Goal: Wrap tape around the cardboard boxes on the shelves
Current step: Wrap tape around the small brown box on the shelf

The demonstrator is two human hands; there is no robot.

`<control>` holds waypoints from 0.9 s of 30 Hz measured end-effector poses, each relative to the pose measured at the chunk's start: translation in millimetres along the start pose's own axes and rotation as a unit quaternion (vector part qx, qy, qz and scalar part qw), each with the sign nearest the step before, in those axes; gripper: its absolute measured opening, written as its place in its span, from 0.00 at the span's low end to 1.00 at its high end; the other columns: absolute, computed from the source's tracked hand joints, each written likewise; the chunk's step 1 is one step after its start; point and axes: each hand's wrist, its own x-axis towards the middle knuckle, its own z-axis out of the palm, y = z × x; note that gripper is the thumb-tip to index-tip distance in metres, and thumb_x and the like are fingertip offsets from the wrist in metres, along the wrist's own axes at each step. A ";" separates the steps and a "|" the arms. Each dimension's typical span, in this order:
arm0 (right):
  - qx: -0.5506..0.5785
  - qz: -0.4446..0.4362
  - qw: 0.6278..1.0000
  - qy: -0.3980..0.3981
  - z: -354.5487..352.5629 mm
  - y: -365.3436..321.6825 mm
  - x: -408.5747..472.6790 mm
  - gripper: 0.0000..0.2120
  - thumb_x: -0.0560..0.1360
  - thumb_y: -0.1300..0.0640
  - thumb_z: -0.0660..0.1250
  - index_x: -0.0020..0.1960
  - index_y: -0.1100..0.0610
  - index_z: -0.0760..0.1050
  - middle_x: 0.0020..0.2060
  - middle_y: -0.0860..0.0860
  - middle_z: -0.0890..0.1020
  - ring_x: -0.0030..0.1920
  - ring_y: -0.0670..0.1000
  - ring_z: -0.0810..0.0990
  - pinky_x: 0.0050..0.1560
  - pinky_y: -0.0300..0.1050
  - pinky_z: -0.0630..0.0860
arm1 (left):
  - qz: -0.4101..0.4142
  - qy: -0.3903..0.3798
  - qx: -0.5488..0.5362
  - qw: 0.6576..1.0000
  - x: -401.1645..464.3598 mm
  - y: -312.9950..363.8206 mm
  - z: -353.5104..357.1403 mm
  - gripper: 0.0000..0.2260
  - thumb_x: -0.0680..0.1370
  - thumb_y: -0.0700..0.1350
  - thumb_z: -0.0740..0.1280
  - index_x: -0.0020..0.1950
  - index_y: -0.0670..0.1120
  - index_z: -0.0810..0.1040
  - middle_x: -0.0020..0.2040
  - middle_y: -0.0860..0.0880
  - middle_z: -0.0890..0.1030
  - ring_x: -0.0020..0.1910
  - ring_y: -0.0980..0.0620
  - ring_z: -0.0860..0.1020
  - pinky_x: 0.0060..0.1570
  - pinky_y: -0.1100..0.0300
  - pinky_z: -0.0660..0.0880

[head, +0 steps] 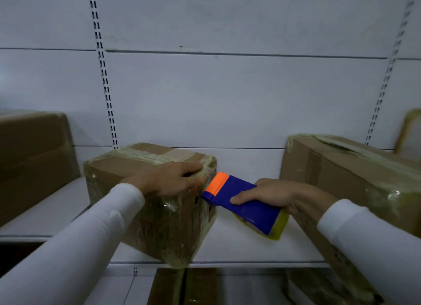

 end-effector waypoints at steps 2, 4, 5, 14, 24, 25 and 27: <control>-0.039 0.003 0.999 0.031 4.0 -12.2 -2.5 0.19 0.68 0.44 0.76 0.47 0.58 0.80 0.37 0.53 0.85 0.35 0.49 0.82 0.36 0.40 0.77 | 0.003 -0.006 0.005 1.000 0.9 1.3 -0.6 0.22 0.81 0.52 0.59 0.75 0.53 0.63 0.75 0.53 0.63 0.73 0.53 0.63 0.68 0.62 0.57; -0.119 -0.001 0.990 0.072 4.2 -25.1 -9.5 0.18 0.68 0.42 0.75 0.43 0.56 0.78 0.36 0.51 0.83 0.34 0.49 0.81 0.35 0.40 0.76 | 0.003 -0.013 -0.003 1.000 0.9 4.3 -1.7 0.22 0.79 0.55 0.58 0.72 0.51 0.68 0.72 0.49 0.70 0.68 0.50 0.69 0.66 0.60 0.63; -0.162 -0.006 0.982 0.092 5.1 -30.5 -12.3 0.19 0.68 0.40 0.74 0.43 0.56 0.77 0.37 0.51 0.83 0.36 0.50 0.82 0.37 0.40 0.76 | -0.001 -0.015 -0.009 1.000 0.5 5.9 -2.5 0.22 0.79 0.55 0.58 0.71 0.51 0.69 0.69 0.48 0.73 0.65 0.49 0.72 0.63 0.60 0.65; -0.285 0.007 0.949 0.134 13.5 -48.0 -32.8 0.19 0.68 0.38 0.72 0.39 0.54 0.75 0.37 0.50 0.80 0.38 0.51 0.80 0.39 0.42 0.73 | -0.004 -0.011 -0.001 1.000 -8.7 10.6 -4.8 0.19 0.81 0.48 0.59 0.72 0.53 0.67 0.63 0.49 0.77 0.52 0.52 0.76 0.60 0.57 0.70; -0.406 0.089 0.894 0.165 17.9 -17.9 -6.2 0.22 0.66 0.41 0.74 0.51 0.55 0.77 0.49 0.54 0.81 0.49 0.56 0.81 0.48 0.46 0.77 | 0.014 0.004 0.026 1.000 -13.6 4.6 -4.9 0.19 0.82 0.51 0.58 0.73 0.55 0.66 0.74 0.55 0.65 0.71 0.52 0.65 0.69 0.59 0.58; -0.381 0.100 0.905 0.161 18.1 -2.2 -1.1 0.23 0.67 0.40 0.74 0.51 0.57 0.78 0.49 0.54 0.81 0.51 0.56 0.82 0.47 0.46 0.77 | 0.018 0.004 0.027 0.999 -16.1 1.1 -5.6 0.20 0.82 0.52 0.57 0.74 0.57 0.63 0.74 0.58 0.63 0.72 0.55 0.63 0.69 0.60 0.56; -0.272 0.077 0.946 0.158 19.6 18.8 7.1 0.22 0.68 0.39 0.73 0.44 0.58 0.76 0.42 0.53 0.81 0.46 0.55 0.83 0.41 0.44 0.76 | 0.021 0.008 0.026 0.999 -19.9 -1.9 -6.2 0.20 0.82 0.53 0.57 0.75 0.58 0.62 0.73 0.62 0.61 0.71 0.59 0.62 0.69 0.61 0.54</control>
